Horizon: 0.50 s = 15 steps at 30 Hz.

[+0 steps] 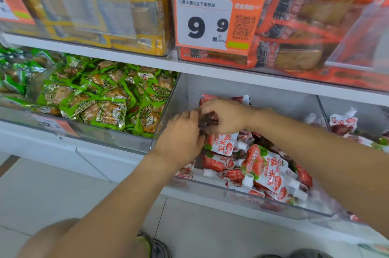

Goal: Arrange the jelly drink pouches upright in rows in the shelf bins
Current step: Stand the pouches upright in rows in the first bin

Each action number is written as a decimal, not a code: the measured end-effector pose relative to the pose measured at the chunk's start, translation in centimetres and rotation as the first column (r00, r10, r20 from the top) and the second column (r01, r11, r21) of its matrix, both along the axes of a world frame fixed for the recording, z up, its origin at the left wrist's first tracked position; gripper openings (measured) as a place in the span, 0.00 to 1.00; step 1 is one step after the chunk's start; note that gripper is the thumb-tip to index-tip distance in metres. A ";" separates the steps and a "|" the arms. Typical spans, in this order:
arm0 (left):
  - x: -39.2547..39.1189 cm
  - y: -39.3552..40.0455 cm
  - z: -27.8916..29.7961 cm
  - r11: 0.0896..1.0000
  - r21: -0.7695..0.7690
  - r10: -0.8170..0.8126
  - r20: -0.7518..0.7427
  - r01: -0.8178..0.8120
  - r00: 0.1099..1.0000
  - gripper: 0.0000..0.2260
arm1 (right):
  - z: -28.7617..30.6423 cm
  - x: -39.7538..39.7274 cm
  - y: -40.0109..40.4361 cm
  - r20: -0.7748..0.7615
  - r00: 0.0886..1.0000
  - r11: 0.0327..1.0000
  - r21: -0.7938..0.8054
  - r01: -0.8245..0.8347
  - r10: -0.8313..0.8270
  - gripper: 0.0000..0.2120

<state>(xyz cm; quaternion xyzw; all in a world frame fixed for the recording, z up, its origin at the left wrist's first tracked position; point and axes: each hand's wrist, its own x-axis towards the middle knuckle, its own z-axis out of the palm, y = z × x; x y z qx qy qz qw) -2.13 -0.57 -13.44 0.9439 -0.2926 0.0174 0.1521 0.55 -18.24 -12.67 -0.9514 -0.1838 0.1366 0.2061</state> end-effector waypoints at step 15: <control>0.1 0.3 0.0 0.999 0.029 -0.022 -0.021 0.023 1.000 0.18 | -0.5 2.8 -1.6 0.096 0.941 0.880 -0.333 0.339 -0.326 0.12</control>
